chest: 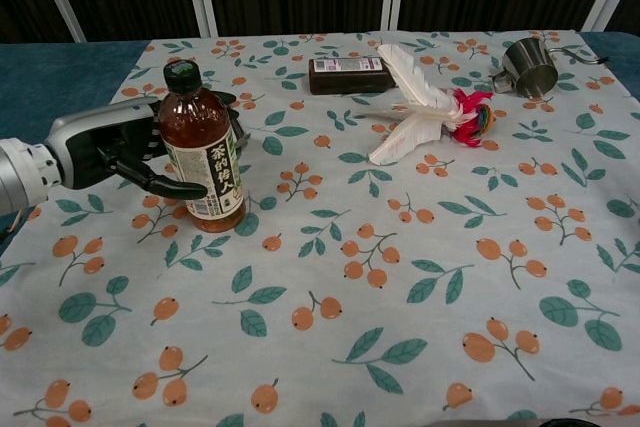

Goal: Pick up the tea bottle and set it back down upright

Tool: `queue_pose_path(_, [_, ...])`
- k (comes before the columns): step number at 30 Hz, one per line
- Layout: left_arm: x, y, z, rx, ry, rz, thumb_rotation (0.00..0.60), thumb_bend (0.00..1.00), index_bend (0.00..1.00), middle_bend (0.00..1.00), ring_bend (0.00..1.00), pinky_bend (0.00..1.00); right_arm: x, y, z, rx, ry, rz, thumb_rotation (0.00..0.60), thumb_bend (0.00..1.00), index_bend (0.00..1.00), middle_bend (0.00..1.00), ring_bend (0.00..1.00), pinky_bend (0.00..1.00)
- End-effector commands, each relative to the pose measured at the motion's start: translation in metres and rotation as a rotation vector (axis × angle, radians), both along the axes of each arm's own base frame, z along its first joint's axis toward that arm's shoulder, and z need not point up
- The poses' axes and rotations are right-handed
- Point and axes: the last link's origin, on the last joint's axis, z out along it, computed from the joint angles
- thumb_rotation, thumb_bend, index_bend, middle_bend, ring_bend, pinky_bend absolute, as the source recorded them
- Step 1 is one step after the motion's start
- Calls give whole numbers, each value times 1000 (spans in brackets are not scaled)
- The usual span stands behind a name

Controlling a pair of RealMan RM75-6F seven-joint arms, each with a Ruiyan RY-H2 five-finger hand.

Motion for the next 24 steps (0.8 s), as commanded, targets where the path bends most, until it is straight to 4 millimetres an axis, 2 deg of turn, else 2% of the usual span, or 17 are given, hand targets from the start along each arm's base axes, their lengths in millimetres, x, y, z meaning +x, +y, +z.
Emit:
queue_pose_path(1, [0,0,0,3,0,0,600,202,10,46,0,63,0,0,0,1,0,0,600,165,83,93,176,255])
queue_pose_path(3, [0,1,0,12,-4,2,600,248,16,73,12,105,0,0,0,2,0,0,600,165,83,94,176,255])
queue_pose_path(7, [-1,2,-2,24,11,2,600,343,41,132,97,186,0,0,0,2,-2,-1,600,165,83,109,176,256])
queue_pose_path(11, [-1,2,-4,24,21,2,600,385,70,194,176,242,0,0,0,2,-2,-1,600,165,83,109,176,255])
queue_pose_path(21, [1,3,-6,46,33,-14,600,533,276,399,355,420,0,0,0,2,-5,-1,600,164,83,109,176,255])
queue_pose_path(24, [3,4,-4,61,25,-14,600,564,308,421,371,435,0,0,0,2,-5,0,600,165,83,109,176,255])
